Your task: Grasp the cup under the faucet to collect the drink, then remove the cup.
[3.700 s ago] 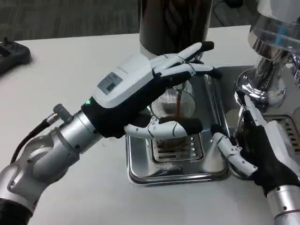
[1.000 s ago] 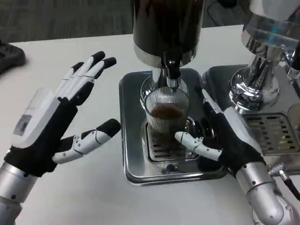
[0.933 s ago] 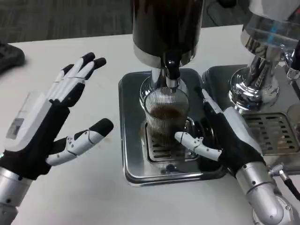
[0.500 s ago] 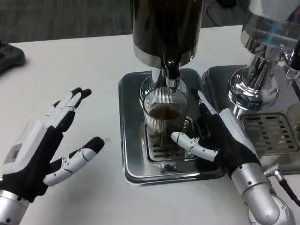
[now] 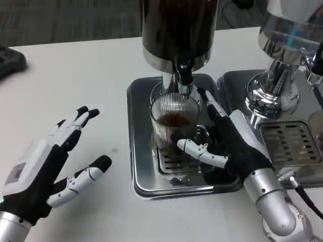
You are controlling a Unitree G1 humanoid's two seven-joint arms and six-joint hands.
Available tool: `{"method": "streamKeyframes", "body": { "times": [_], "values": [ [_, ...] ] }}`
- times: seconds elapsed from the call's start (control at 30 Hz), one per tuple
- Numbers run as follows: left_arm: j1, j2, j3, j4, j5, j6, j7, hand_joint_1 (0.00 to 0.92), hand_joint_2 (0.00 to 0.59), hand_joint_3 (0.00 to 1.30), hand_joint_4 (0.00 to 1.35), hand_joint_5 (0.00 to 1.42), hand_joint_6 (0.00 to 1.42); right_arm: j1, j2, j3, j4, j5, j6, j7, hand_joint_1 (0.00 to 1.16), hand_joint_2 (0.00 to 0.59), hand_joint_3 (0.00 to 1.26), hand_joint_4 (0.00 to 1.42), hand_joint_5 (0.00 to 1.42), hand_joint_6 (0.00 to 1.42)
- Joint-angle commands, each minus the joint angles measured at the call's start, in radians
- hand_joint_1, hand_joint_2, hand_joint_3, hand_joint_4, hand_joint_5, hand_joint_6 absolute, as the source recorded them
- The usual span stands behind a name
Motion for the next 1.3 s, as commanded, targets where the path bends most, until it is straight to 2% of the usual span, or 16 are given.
{"method": "streamKeyframes", "body": {
  "times": [0.03, 0.2, 0.6, 0.67, 0.9, 1.3],
  "values": [
    [0.018, 0.007, -0.013, 0.019, 0.001, 0.011, 0.006, 0.0, 0.19, 0.13, 0.0, 0.04, 0.0, -0.015, 0.009, 0.01, 0.023, -0.004, -0.026, -0.014, 0.52, 0.201, 0.0, 0.0, 0.0, 0.08],
    [0.029, 0.006, -0.013, 0.017, -0.004, 0.016, 0.006, 0.0, 0.19, 0.13, 0.0, 0.04, 0.0, -0.013, 0.015, 0.013, 0.028, -0.007, -0.05, -0.034, 0.55, 0.199, 0.0, 0.0, 0.02, 0.1],
    [0.043, 0.009, -0.016, 0.009, -0.006, 0.028, 0.005, 0.0, 0.191, 0.16, 0.0, 0.05, 0.0, -0.028, 0.029, 0.023, 0.066, 0.007, -0.098, -0.027, 0.58, 0.192, 0.0, 0.03, 0.08, 0.15],
    [0.043, 0.01, -0.017, 0.008, -0.007, 0.029, 0.003, 0.0, 0.191, 0.17, 0.0, 0.05, 0.0, -0.027, 0.031, 0.022, 0.067, 0.007, -0.104, -0.031, 0.59, 0.184, 0.0, 0.06, 0.13, 0.21],
    [0.046, 0.01, -0.024, 0.012, -0.006, 0.029, -0.001, 0.0, 0.191, 0.18, 0.0, 0.05, 0.0, -0.026, 0.036, 0.019, 0.076, 0.008, -0.11, -0.033, 0.62, 0.185, 0.0, 0.1, 0.19, 0.28],
    [0.045, 0.008, -0.024, 0.018, -0.004, 0.032, 0.008, 0.0, 0.195, 0.2, 0.0, 0.05, 0.0, -0.053, 0.051, 0.023, 0.129, 0.028, -0.156, -0.033, 0.65, 0.187, 0.0, 0.12, 0.25, 0.35]
  ]
}}
